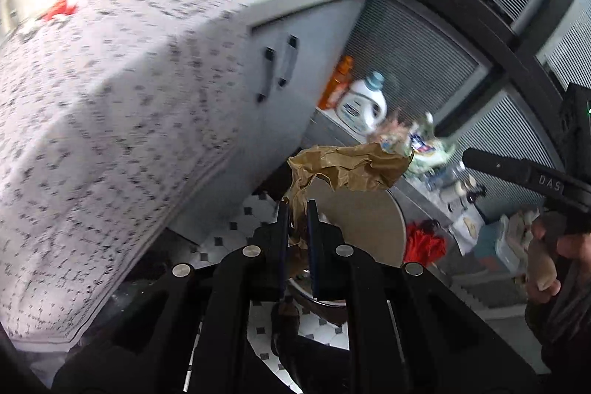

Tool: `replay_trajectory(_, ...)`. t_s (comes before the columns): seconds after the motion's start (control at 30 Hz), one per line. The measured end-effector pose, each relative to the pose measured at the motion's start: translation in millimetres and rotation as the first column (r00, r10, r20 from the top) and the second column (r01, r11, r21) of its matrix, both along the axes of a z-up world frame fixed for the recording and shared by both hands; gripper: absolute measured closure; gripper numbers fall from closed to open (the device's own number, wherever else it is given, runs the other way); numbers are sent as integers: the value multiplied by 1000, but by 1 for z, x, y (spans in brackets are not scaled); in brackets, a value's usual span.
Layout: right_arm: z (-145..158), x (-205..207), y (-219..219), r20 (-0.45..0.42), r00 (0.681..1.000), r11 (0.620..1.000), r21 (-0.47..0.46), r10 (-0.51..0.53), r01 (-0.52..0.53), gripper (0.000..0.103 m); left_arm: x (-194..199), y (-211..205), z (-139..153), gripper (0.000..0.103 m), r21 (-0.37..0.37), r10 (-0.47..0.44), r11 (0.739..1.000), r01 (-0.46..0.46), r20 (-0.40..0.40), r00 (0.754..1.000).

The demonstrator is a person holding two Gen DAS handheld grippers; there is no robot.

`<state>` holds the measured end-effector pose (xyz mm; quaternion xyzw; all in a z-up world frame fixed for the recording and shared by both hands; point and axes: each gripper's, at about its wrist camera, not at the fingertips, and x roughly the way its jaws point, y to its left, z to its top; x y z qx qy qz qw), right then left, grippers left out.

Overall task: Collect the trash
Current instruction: 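Open the left tool over the bin to drop the brown paper, then raise both tools back up to the tablecloth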

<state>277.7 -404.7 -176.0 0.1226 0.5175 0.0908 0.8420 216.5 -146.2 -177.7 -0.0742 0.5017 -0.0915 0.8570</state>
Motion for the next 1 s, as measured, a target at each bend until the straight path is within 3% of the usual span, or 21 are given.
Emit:
replay_trajectory(0.23,-2,-23,-45,-12,993,993,-23,-119,118,32,16,-38,-22,93,-10,-115,993,115,-58,992)
replay_trajectory(0.4,-3,-41,-71,-21,982,981,-45,-188,186,31,29,-53,-46,92,-1,-137,990,138,-113,984)
replay_trajectory(0.53,-5,-50,-82,-30,975,974,-59,-219,217,31,34,-55,-54,73,-19,-130,992,128,-130,983)
replay_trajectory(0.67,-4,-53,-84,-29,973,972,-63,-228,226,31,38,-47,-53,65,-29,-121,993,118,-114,986)
replay_trajectory(0.8,-4,-47,-75,-25,977,976,-56,-212,210,31,39,-33,-42,63,-10,-91,996,91,-80,993)
replay_trajectory(1.0,-1,-29,-46,-18,989,989,-39,-144,143,31,34,3,-19,46,-5,-13,1000,12,-15,1000)
